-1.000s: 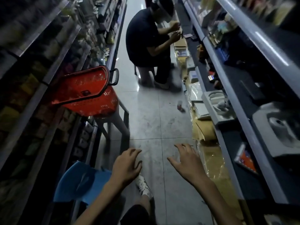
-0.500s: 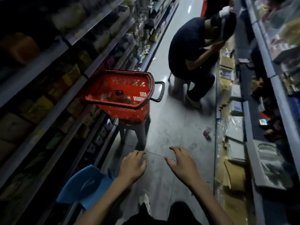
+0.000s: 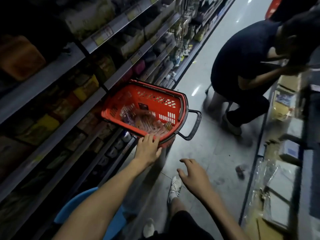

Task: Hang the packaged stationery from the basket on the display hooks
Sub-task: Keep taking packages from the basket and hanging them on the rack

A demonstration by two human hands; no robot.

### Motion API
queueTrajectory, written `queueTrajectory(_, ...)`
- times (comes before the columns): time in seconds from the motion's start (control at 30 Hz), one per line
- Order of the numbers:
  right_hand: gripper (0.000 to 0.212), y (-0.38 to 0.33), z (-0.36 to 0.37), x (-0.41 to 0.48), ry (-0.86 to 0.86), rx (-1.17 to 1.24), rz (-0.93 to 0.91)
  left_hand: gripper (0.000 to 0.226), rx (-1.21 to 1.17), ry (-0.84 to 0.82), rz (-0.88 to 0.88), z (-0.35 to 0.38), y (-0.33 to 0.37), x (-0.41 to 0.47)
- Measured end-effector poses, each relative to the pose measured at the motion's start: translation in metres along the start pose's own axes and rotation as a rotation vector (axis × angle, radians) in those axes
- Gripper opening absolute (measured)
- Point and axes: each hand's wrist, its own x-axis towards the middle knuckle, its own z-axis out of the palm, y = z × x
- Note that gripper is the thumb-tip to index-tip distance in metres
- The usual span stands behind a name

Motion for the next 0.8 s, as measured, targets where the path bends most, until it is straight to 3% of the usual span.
queueTrajectory(0.2,0.033,0.003,-0.034,0.089,0.002,-0.08,-0.15,0.062,0.15,-0.162,-0.012,0.012,0.005,0.039)
queueTrajectory(0.33,0.023,-0.003,-0.035,0.154,0.174,-0.159,-0.41,0.057,0.181,-0.148,0.049,0.027,-0.005,0.044)
queueTrajectory(0.43,0.026,-0.006,-0.032,0.198,0.147,-0.287,-0.552,0.057,0.14,-0.116,0.091,0.03,-0.012,0.044)
queueTrajectory(0.57,0.036,0.0,-0.023,0.231,0.053,-0.401,-0.605,0.057,0.075,-0.022,0.17,0.026,-0.027,0.05)
queueTrajectory(0.7,0.032,-0.004,-0.023,0.239,0.048,-0.421,-0.621,0.05,0.032,0.077,0.272,0.026,-0.053,0.058)
queueTrajectory(0.8,0.037,-0.005,-0.026,0.244,-0.014,-0.489,-0.604,0.045,0.001,0.05,0.287,0.033,-0.084,0.066)
